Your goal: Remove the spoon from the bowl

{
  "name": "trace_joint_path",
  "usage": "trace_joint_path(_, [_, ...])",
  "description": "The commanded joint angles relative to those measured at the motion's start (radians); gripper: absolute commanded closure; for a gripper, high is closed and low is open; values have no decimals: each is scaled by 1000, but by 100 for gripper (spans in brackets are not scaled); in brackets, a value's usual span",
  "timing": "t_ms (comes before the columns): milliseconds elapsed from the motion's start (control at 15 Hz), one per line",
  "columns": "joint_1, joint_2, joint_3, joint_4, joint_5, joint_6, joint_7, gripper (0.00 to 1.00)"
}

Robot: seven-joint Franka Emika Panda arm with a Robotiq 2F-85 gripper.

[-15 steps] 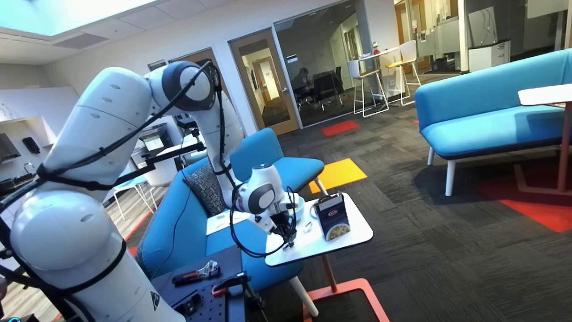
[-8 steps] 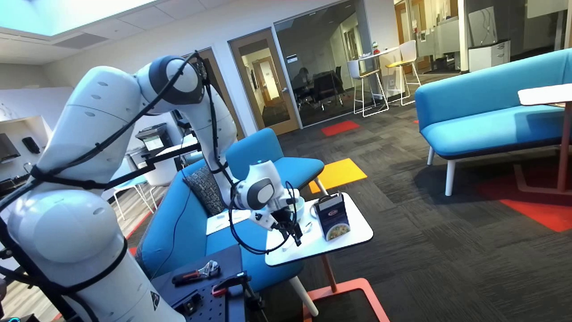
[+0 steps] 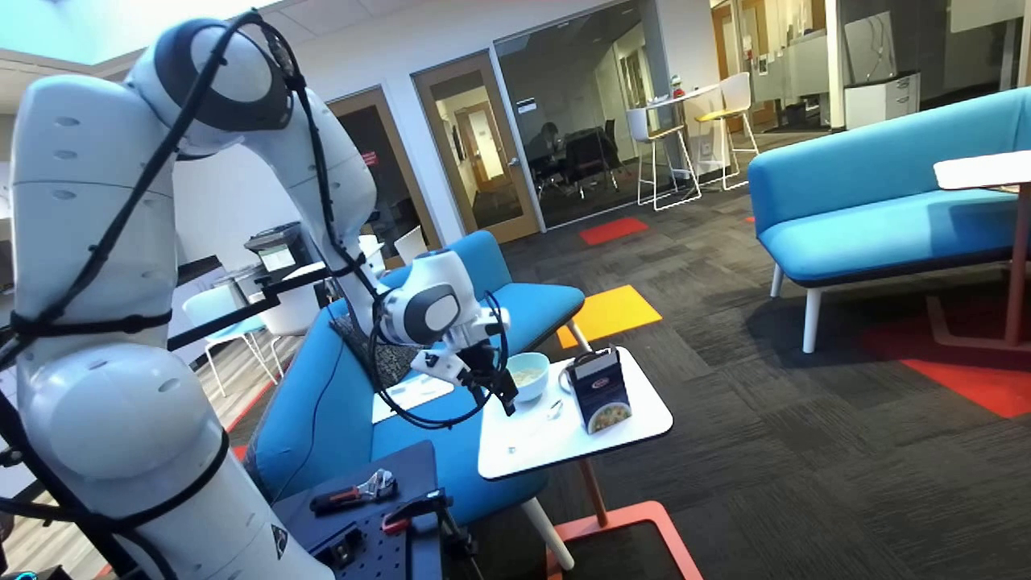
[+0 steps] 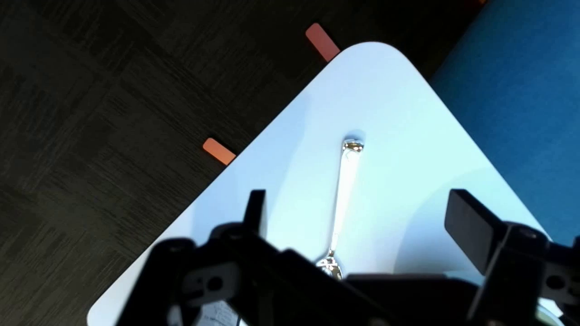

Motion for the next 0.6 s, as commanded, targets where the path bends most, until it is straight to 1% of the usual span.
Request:
trace_joint_path(0, [-118,-171,101,-78,-12,-115,-42,0])
trace_joint_path(267, [-245,-251,228,-79,12,-207,-91,0])
trace_joint_path(333, [-232,-189,214,-51,-29,-166,-31,0])
trace_joint_path(400, [-253,-205,236,-52,-22,-181,-45,0])
trace_joint_path(533, [-266,-218,248,-54,-18,-189,-50,0])
